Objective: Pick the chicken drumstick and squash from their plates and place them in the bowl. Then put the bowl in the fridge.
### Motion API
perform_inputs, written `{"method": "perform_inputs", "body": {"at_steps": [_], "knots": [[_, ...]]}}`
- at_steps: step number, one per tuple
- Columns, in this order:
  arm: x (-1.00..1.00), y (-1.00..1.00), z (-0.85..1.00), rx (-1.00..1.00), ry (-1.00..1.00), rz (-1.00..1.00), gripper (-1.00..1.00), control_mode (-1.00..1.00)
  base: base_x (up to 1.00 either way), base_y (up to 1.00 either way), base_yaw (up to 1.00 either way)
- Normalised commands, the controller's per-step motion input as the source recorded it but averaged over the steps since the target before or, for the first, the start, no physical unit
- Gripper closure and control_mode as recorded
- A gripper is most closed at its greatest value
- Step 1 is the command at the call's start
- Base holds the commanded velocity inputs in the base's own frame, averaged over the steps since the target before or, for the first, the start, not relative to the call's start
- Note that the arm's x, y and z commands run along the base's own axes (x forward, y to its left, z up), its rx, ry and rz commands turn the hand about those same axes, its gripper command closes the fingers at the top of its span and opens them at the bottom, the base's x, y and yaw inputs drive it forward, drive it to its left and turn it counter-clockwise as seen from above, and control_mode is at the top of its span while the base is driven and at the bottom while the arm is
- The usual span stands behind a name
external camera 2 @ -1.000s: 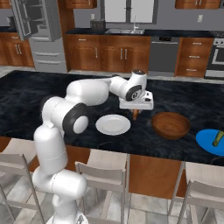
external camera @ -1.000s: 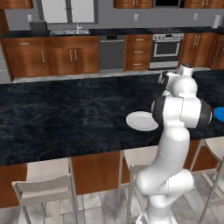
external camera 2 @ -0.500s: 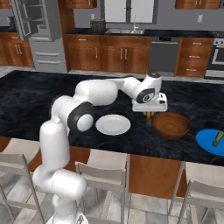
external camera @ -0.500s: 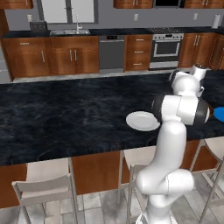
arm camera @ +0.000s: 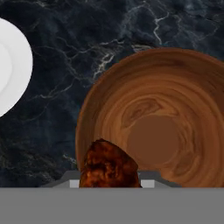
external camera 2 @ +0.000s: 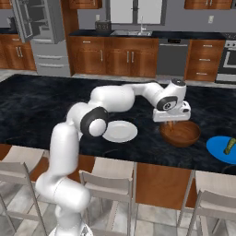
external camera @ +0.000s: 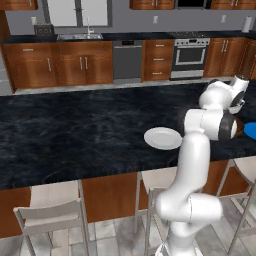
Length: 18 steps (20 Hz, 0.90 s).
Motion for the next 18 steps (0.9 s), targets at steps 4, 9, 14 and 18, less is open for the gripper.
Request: {"method": "perform_inputs", "body": {"at_steps": [4,9,14,18], "knots": [[0.07,-0.35,-0.15,0.0,0.03,0.11,1.0,-1.0,0.0,0.0,0.0],[-0.01,-0.28,-0.21,0.01,0.03,0.11,1.0,-1.0,0.0,0.0,0.0],[0.0,-0.11,-0.27,0.0,0.05,0.07,1.0,-1.0,0.0,0.0,0.0],[0.0,-0.04,-0.26,0.0,0.05,0.04,1.0,-1.0,0.0,0.0,0.0]]}}
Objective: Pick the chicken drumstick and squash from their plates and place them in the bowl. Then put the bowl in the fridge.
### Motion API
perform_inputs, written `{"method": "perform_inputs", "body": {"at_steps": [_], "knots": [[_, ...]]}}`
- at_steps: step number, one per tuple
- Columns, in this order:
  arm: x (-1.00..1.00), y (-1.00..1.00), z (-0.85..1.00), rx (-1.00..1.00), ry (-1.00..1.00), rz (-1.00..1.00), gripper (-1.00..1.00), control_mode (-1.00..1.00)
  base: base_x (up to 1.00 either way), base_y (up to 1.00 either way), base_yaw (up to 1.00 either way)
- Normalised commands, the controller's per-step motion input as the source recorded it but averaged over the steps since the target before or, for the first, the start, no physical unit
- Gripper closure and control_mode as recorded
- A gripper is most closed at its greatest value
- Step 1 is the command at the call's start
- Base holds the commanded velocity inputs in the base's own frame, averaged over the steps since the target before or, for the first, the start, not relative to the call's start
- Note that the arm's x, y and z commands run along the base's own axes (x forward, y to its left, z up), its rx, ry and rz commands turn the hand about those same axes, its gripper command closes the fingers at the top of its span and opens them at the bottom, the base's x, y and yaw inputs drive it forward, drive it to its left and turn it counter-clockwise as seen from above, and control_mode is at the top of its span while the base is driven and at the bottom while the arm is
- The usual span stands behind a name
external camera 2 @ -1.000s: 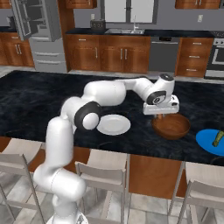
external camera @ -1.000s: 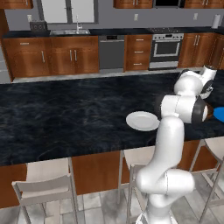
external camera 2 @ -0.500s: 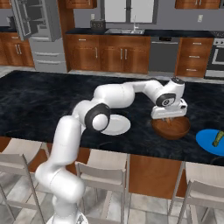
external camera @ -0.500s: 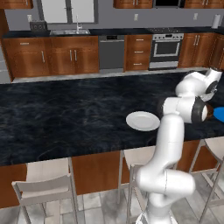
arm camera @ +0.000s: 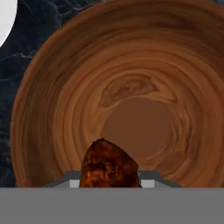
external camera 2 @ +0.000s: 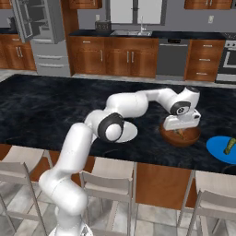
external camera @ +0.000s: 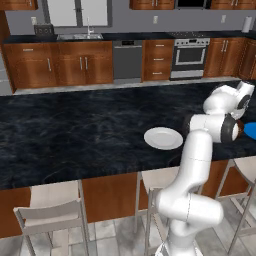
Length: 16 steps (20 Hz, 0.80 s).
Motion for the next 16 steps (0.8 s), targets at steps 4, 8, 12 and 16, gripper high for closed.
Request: {"method": "perform_inputs", "body": {"at_steps": [4,8,12,16], "knots": [[0.02,0.0,-0.15,0.01,0.06,0.02,1.0,-1.0,0.0,0.0,0.0],[0.0,0.0,-0.12,0.03,0.07,0.01,1.0,-1.0,0.0,0.0,0.0],[0.0,0.0,-0.07,0.03,0.06,0.0,1.0,-1.0,0.0,0.0,0.0],[0.0,0.0,-0.05,0.0,0.06,0.0,-1.0,-1.0,0.0,0.0,0.0]]}}
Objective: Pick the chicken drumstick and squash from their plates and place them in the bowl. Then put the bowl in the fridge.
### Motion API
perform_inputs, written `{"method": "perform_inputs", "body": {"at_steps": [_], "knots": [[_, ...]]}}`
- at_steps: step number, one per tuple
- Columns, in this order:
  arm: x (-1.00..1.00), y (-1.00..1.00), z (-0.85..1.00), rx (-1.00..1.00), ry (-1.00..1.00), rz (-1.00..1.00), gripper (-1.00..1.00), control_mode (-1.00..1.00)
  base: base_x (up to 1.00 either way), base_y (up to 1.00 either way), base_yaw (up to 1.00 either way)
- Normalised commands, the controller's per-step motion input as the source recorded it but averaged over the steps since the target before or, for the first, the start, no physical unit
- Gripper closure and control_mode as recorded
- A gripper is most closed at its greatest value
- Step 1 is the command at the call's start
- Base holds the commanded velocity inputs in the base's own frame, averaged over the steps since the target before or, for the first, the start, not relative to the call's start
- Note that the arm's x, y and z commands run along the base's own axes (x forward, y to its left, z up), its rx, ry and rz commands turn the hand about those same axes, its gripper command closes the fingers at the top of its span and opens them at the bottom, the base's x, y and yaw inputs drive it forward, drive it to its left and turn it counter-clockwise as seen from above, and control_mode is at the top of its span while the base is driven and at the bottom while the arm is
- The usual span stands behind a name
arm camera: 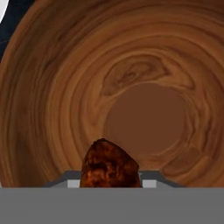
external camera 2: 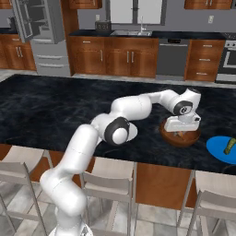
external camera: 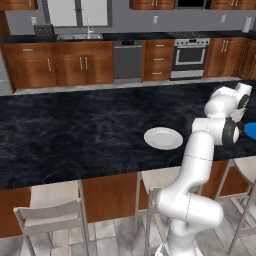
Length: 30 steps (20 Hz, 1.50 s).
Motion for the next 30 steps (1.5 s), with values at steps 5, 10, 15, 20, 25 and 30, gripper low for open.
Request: {"method": "perform_inputs", "body": {"at_steps": [5,10,15,20,25,30], "knots": [[0.0,0.0,0.0,0.0,0.01,0.0,-1.0,-1.0,0.0,0.0,0.0],[0.02,0.0,0.0,0.0,0.0,0.01,-1.0,-1.0,0.0,0.0,0.0],[0.03,0.0,0.04,0.0,0.0,0.0,-1.0,-1.0,0.0,0.0,0.0],[-0.04,-0.16,0.32,0.0,0.0,0.0,-1.0,-1.0,0.0,0.0,0.0],[-0.36,-0.32,0.24,0.0,-0.07,0.0,-1.0,-1.0,0.0,0.0,0.0],[-0.41,-0.21,0.16,-0.08,-0.09,-0.13,-1.0,-1.0,0.0,0.0,0.0]]}}
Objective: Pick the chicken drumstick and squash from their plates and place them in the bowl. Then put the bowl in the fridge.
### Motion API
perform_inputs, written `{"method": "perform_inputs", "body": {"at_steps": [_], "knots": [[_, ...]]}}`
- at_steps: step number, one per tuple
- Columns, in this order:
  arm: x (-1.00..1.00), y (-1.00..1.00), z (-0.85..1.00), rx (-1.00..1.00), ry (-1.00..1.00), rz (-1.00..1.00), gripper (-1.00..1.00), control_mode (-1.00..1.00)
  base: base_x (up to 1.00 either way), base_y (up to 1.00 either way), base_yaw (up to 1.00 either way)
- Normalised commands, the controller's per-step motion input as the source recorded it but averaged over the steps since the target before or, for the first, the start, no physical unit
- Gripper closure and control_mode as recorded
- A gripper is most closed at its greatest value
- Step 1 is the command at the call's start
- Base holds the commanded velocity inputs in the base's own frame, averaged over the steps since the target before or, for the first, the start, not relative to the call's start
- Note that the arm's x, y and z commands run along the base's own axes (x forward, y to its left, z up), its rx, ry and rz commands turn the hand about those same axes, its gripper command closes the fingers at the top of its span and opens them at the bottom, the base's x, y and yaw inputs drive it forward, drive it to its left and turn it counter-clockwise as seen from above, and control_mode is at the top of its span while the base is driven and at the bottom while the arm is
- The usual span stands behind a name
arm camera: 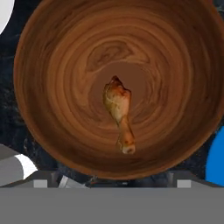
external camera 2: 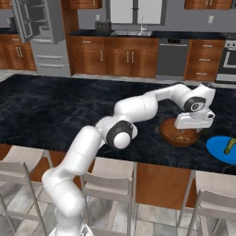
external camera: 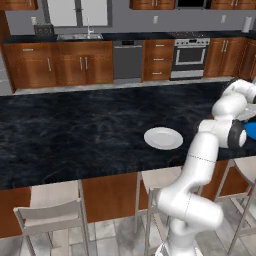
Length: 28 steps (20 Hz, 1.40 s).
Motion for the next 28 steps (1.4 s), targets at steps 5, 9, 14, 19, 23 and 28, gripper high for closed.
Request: {"method": "perform_inputs", "body": {"at_steps": [5,9,14,19,23,28], "knots": [[-0.24,-0.23,0.21,-0.07,0.0,-0.21,-1.0,-1.0,0.0,0.0,0.0],[-0.25,-0.25,0.21,-0.04,0.04,-0.23,-1.0,-1.0,0.0,0.0,0.0],[-0.46,-0.19,0.01,-0.02,0.0,-0.3,-1.0,-1.0,0.0,0.0,0.0],[-0.45,-0.24,-0.05,-0.06,-0.05,-0.16,-1.0,-1.0,0.0,0.0,0.0],[-0.3,-0.22,-0.07,-0.08,0.0,-0.09,-1.0,-1.0,0.0,0.0,0.0],[-0.15,-0.07,-0.18,-0.12,0.0,-0.09,-1.0,-1.0,0.0,0.0,0.0]]}}
